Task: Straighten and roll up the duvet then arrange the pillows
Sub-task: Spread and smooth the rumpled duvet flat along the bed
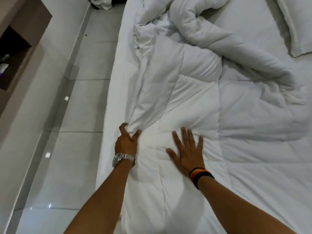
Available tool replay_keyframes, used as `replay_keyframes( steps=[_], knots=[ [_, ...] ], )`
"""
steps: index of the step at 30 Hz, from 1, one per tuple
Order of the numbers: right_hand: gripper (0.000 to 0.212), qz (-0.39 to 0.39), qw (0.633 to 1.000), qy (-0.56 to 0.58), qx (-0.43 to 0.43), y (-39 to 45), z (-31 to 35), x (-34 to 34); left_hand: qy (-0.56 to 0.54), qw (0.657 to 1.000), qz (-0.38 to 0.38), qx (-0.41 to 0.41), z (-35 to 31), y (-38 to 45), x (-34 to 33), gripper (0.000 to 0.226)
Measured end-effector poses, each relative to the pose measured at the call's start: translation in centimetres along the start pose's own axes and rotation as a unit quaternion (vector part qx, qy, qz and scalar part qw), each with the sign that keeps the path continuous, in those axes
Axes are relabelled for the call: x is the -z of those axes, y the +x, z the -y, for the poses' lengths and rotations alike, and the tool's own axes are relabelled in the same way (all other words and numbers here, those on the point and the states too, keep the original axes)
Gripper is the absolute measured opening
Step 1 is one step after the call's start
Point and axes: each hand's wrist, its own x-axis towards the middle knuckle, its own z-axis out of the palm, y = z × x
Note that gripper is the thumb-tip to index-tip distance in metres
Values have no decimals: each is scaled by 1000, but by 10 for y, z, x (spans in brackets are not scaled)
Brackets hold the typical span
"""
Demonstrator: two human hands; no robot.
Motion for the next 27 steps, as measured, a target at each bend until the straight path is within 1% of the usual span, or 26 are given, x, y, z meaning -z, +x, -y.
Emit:
replay_keyframes(
  steps=[3,6,9,12,15,17,19,22,24,26,27],
  knots=[
    [84,5,999,-25,-45,10,14,-14,16,998,54,23,15,16,-3,87],
    [85,-5,993,-14,-117,16,38,-14,-36,992,121,7,8,29,2,99],
    [85,-16,985,30,-171,29,73,-9,-111,978,173,-36,-13,60,11,113],
    [83,-3,977,56,-205,32,101,-6,-144,965,216,-28,-43,92,15,122],
    [81,-12,970,78,-229,28,122,0,-152,957,245,-33,-72,111,26,124],
    [81,-38,966,108,-233,34,132,15,-127,958,250,-56,-88,125,36,123],
    [81,-89,959,130,-236,49,139,35,-120,959,244,-79,-106,141,41,123],
    [80,-146,948,143,-246,98,139,69,-104,963,232,-91,-139,180,37,128],
    [76,-170,941,141,-256,131,139,82,-108,955,259,-91,-161,204,30,136],
    [73,-175,931,144,-286,168,136,85,-164,933,311,-76,-184,229,13,141],
    [72,-168,923,151,-311,186,134,85,-188,923,330,-65,-195,240,2,140]
  ],
)
